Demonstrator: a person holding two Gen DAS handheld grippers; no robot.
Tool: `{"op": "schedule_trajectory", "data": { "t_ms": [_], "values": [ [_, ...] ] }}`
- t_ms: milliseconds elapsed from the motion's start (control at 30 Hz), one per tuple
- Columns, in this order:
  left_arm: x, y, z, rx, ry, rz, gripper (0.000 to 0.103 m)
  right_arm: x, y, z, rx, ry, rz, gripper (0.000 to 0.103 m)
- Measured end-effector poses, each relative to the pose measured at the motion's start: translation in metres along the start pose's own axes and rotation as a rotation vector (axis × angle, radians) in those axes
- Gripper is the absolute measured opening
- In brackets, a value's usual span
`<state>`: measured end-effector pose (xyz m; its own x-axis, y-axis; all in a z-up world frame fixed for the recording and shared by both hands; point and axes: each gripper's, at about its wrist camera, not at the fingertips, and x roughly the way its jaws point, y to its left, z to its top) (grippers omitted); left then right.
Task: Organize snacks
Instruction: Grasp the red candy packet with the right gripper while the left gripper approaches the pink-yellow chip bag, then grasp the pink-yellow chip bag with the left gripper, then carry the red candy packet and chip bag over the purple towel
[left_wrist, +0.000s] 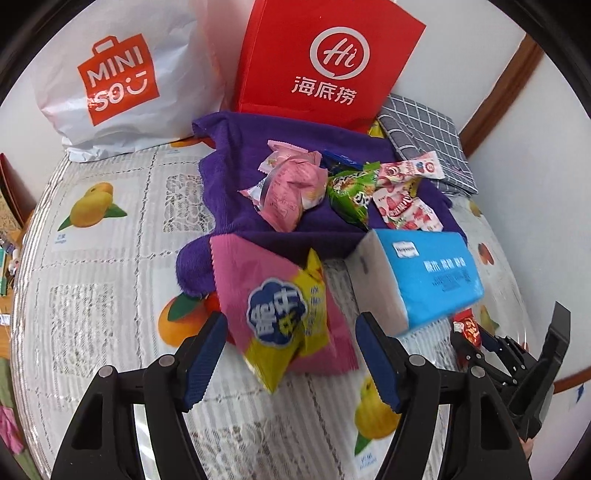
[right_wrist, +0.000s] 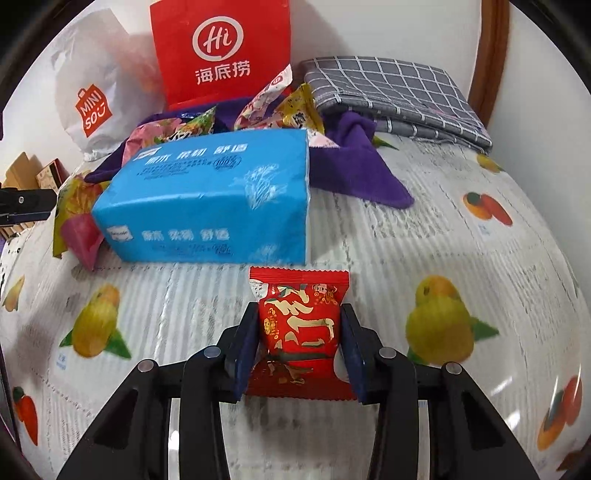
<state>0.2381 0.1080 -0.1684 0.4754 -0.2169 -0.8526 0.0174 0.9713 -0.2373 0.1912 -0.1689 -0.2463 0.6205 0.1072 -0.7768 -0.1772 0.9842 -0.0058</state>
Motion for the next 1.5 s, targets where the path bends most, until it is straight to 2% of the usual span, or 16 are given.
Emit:
{"op": "schedule_trajectory", "data": {
  "t_ms": [200, 267, 300, 367, 467, 567, 667, 800, 1100, 1500],
  "values": [
    [0.021, -0.005, 0.01, -0.008, 0.007, 0.068, 0.069, 0.003, -0.006, 0.003, 0.016, -0.005, 0.043, 0.043],
    [0.025, -0.006, 0.01, -0.006, 0.003, 0.081, 0.067, 0.002, -0.006, 0.004, 0.011, -0.005, 0.042, 0.043],
    [0.025, -0.005, 0.008, -0.018, -0.011, 0.083, 0.061, 0.002, -0.005, 0.004, 0.007, -0.005, 0.04, 0.043],
    [0.022, -0.005, 0.007, -0.025, -0.019, 0.081, 0.051, 0.002, -0.004, 0.003, 0.003, -0.003, 0.039, 0.043],
    [0.014, -0.006, 0.001, -0.02, -0.01, 0.062, 0.05, 0.002, -0.007, 0.003, 0.012, -0.004, 0.05, 0.042],
    [-0.001, -0.01, -0.008, -0.003, -0.026, 0.072, 0.048, 0.0, -0.006, 0.003, 0.012, -0.002, 0.039, 0.041],
    [-0.017, -0.013, -0.017, 0.002, -0.041, 0.052, 0.048, -0.007, -0.005, 0.0, 0.018, 0.006, 0.047, 0.041],
    [-0.041, -0.022, -0.029, 0.018, -0.067, 0.028, 0.048, -0.031, -0.006, -0.001, 0.035, -0.022, 0.072, 0.041],
    [-0.088, -0.053, -0.054, 0.042, -0.14, -0.037, 0.048, -0.112, 0.004, 0.01, -0.005, -0.138, 0.052, 0.041],
    [-0.121, -0.077, -0.069, 0.066, -0.202, -0.1, 0.048, -0.166, -0.001, 0.016, 0.021, -0.188, 0.04, 0.041]
  ]
}}
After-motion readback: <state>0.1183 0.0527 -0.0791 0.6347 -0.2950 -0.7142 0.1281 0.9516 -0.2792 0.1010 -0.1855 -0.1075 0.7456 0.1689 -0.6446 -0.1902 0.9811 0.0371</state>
